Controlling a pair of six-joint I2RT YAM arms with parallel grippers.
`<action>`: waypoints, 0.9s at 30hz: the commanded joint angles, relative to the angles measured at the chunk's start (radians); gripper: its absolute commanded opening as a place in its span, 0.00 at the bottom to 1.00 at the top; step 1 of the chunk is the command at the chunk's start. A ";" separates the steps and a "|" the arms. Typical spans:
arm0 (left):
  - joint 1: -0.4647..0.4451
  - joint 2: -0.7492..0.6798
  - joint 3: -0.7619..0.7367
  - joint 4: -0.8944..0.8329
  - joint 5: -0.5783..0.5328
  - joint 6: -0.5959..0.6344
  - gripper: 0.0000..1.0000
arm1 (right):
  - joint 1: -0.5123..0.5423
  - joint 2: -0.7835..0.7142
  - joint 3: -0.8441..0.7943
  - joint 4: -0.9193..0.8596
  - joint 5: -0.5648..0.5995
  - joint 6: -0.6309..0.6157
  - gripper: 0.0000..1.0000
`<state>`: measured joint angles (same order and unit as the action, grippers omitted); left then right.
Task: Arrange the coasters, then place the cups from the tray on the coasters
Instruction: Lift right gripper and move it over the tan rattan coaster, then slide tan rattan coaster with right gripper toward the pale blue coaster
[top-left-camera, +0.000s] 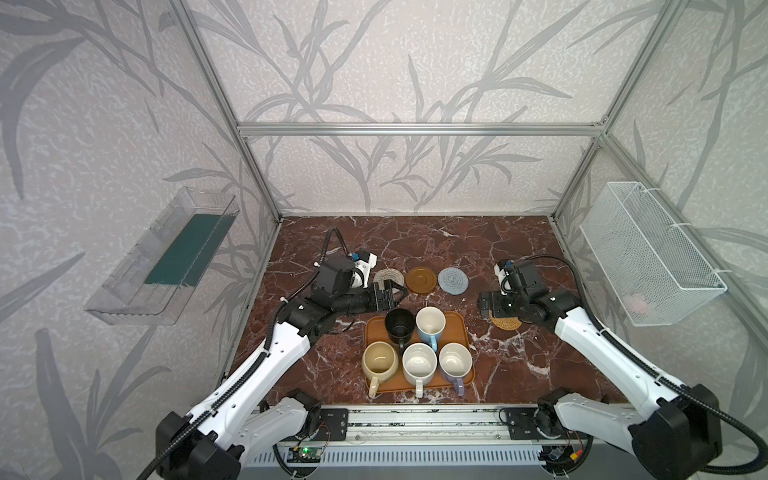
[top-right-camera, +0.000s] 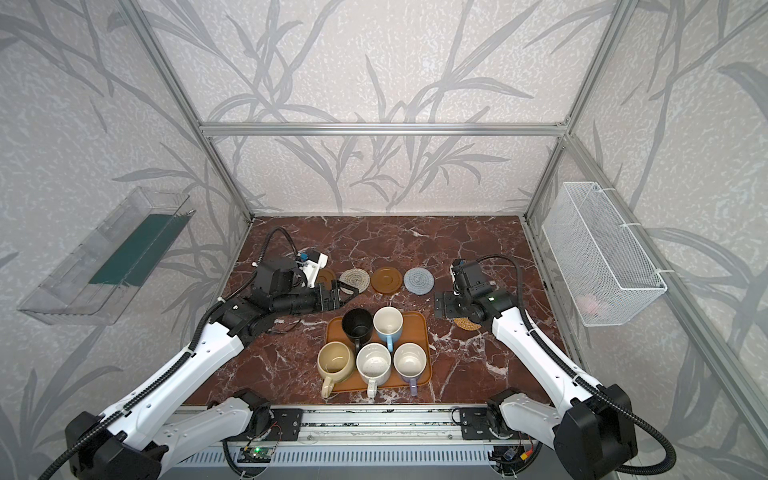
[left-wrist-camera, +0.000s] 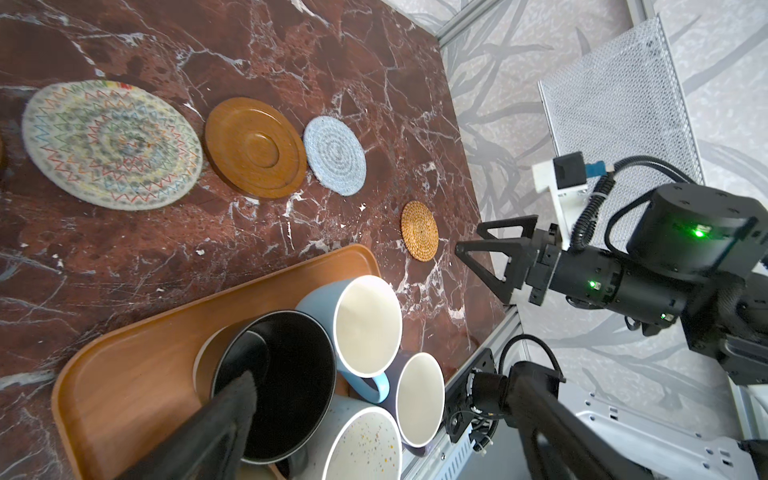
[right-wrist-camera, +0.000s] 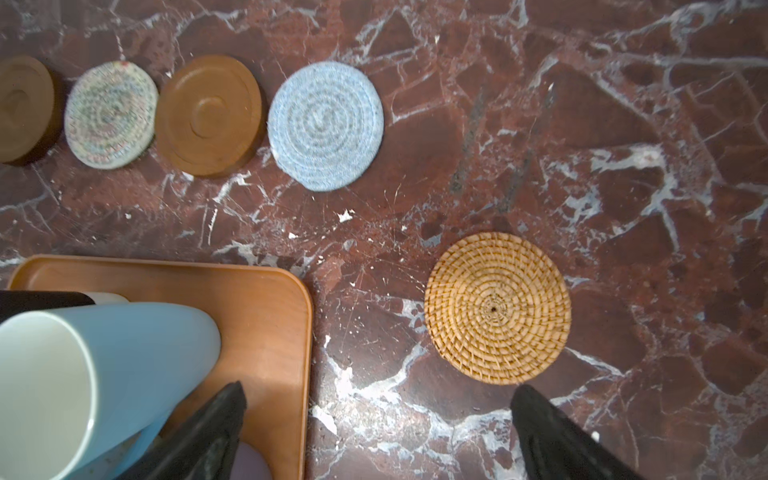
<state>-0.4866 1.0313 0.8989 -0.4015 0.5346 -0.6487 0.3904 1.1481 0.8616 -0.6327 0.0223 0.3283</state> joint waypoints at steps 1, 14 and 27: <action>-0.026 0.013 0.040 -0.032 0.028 0.049 0.99 | -0.011 -0.010 -0.033 0.010 0.024 0.004 0.96; -0.121 0.271 0.135 0.151 -0.021 0.009 0.98 | -0.197 0.124 -0.088 0.078 -0.048 -0.059 0.53; -0.167 0.563 0.534 0.031 -0.162 0.070 0.97 | -0.222 0.352 -0.023 0.111 0.004 -0.102 0.44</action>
<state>-0.6544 1.5902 1.3830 -0.3275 0.4225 -0.6010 0.1707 1.4818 0.8062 -0.5297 -0.0044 0.2485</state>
